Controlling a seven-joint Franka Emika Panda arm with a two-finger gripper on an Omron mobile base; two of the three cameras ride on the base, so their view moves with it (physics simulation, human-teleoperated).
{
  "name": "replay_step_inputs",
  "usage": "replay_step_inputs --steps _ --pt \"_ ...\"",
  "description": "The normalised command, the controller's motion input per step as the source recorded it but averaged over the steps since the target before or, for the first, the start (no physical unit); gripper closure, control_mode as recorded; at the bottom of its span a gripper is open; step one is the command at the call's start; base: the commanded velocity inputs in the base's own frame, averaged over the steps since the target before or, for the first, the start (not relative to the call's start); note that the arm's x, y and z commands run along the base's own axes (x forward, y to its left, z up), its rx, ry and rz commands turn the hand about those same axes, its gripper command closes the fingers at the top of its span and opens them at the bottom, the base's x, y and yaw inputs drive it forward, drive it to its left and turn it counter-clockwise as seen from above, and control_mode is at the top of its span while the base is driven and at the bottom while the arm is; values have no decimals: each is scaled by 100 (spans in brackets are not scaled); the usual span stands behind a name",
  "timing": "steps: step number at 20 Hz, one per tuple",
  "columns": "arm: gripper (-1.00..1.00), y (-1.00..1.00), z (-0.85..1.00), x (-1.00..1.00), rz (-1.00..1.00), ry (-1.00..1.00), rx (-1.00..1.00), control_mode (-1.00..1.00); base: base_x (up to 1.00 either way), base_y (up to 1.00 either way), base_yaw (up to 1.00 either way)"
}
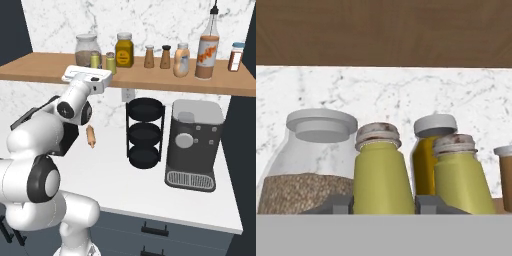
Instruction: Put the shaker and condiment bottle from the counter next to their counterparts in the cabinet.
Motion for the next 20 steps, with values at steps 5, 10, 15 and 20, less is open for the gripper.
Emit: replay_step_inputs --steps 5,10,15,20 --pt "-100 7 -79 30 0 -1 -1 -100 0 0 0" --pt "-100 -20 -66 33 0 -3 2 -100 0 0 0" --pt "-100 -20 -63 23 0 -5 2 -100 0 0 0" --pt "-100 -15 -55 14 0 -6 1 -100 0 0 0"
